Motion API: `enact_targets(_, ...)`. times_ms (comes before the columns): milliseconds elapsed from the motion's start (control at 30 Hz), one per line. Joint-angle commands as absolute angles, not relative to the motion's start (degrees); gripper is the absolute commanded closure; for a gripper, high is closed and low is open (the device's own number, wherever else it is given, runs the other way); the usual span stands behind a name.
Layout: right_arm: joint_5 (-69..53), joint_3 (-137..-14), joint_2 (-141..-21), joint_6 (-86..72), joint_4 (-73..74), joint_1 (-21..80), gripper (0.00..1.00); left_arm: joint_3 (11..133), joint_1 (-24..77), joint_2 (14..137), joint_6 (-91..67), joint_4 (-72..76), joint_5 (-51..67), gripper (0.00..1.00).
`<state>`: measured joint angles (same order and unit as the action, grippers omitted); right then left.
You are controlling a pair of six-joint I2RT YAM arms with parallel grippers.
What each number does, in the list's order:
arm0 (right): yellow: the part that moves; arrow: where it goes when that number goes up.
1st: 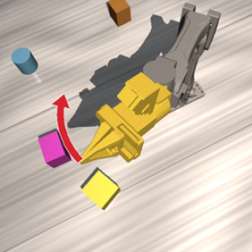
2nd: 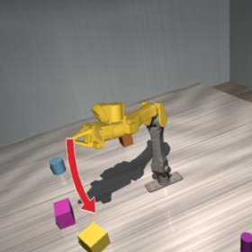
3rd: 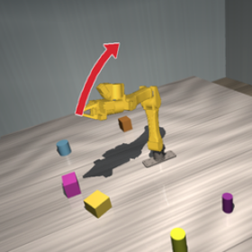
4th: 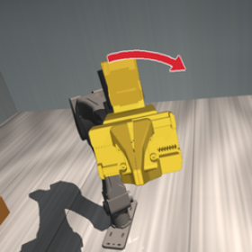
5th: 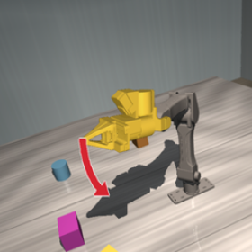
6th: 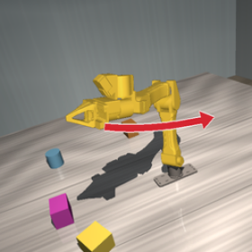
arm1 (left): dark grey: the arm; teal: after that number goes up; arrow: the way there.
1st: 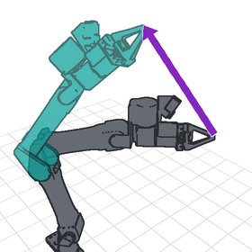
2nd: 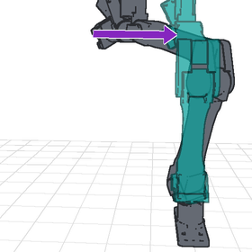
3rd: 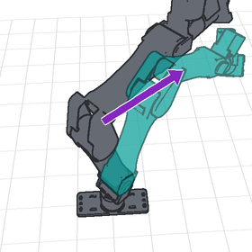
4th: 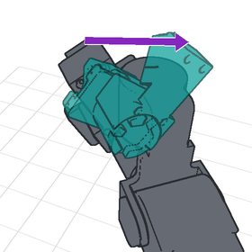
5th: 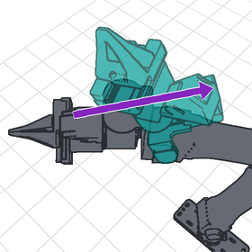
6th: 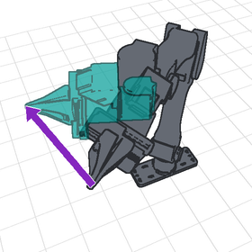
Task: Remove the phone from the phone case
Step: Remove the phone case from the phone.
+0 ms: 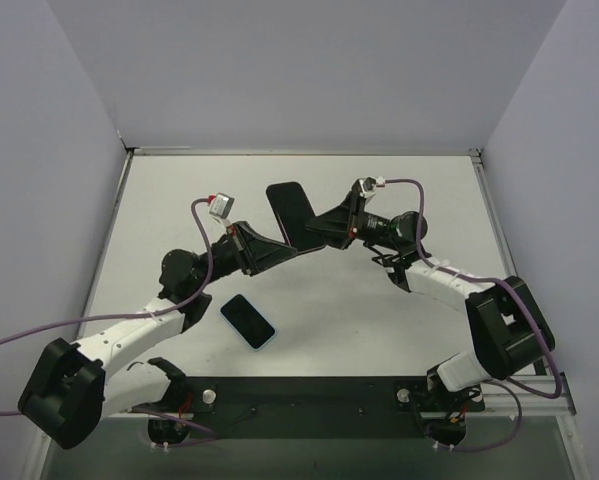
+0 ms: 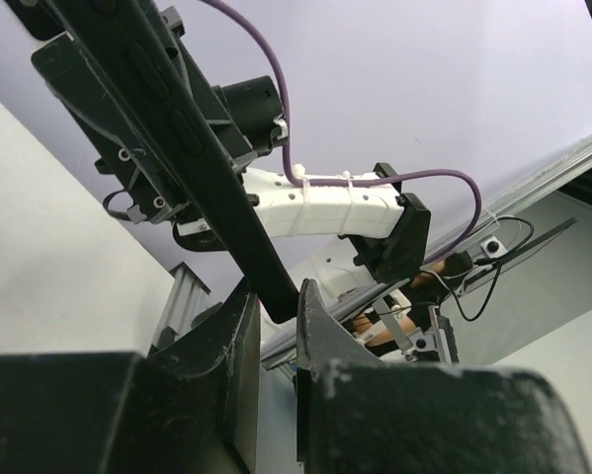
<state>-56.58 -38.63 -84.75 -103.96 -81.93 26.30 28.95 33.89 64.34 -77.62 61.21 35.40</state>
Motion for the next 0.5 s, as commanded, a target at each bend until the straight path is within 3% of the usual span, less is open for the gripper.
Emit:
enact_targets(0,-53.9,-40.5,-89.7,-105.1,-95.2,32.3,1.00,39.1,36.3,58.9,-71.4,77.7,40.2,1.00)
enact_targets(467,-52.2,-41.3,-91.9,-105.9,-95.3,35.2,1.00,42.6,35.8,58.5,-70.9,77.8,41.8,1.00)
